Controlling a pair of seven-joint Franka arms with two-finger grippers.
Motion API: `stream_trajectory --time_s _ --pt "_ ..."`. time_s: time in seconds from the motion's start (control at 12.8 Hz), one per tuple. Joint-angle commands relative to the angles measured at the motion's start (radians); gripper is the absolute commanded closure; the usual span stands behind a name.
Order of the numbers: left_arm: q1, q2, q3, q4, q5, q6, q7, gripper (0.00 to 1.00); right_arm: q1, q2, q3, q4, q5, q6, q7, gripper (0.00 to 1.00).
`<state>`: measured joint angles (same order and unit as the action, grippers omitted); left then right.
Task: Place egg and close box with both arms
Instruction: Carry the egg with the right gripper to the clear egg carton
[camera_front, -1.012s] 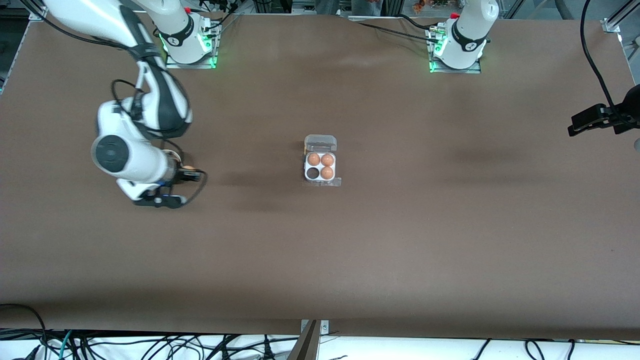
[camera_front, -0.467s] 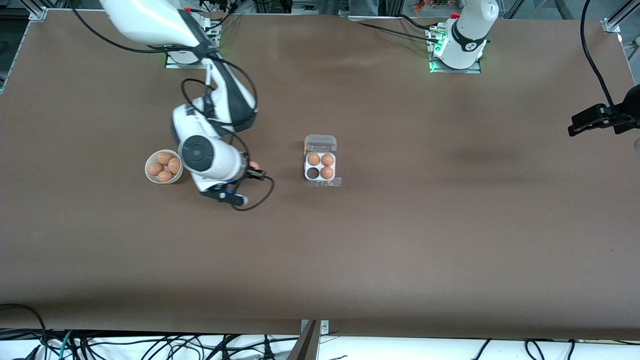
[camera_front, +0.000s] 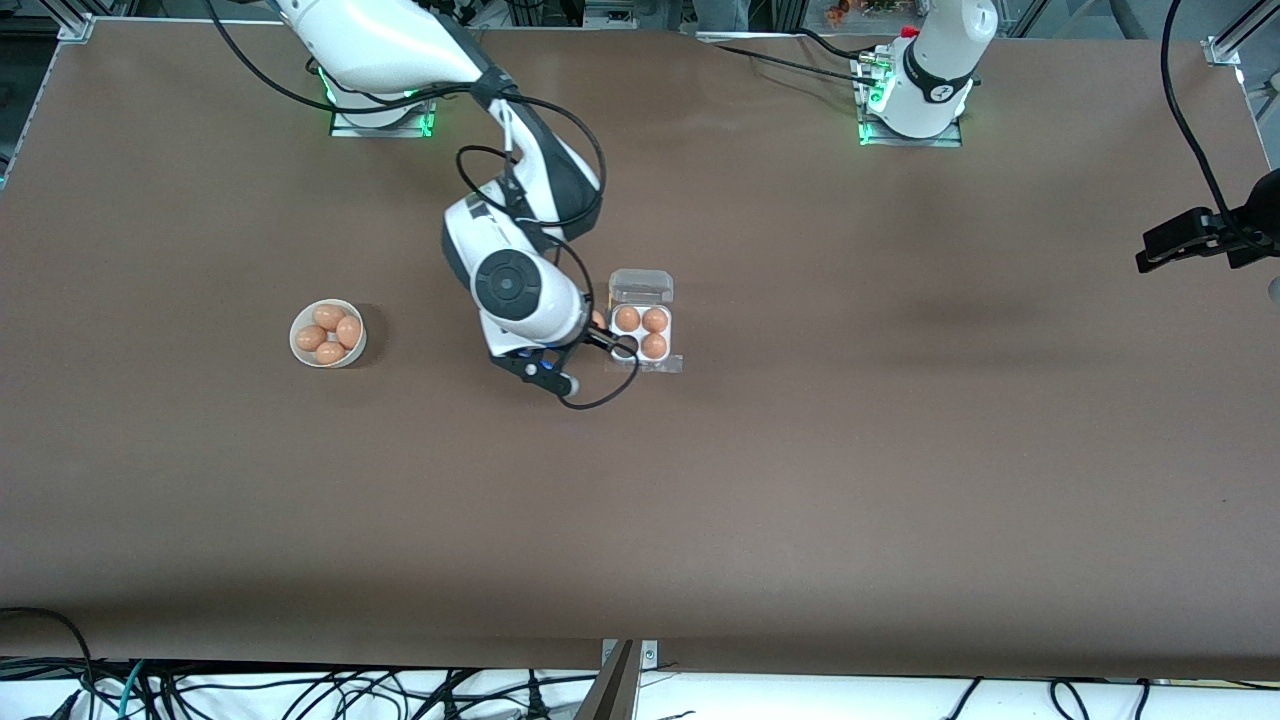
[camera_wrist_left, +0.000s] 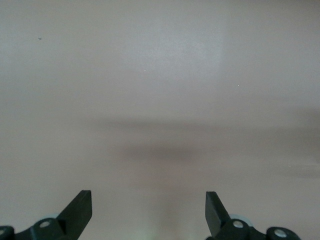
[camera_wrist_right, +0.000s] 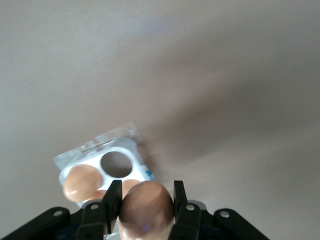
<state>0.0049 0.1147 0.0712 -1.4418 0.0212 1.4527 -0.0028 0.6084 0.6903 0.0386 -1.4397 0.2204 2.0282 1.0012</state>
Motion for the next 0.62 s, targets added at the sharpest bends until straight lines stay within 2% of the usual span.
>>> stream_trajectory --time_s 0.0,0.55 --pt "0.003 0.002 -0.004 0.020 0.019 -0.008 0.023 0.00 0.028 0.067 -0.008 0.090 0.031 0.012 0.046 0.68" --pt "0.003 0.002 -0.005 0.018 0.017 -0.008 0.023 0.00 0.071 0.109 -0.008 0.090 0.030 0.066 0.068 0.68"
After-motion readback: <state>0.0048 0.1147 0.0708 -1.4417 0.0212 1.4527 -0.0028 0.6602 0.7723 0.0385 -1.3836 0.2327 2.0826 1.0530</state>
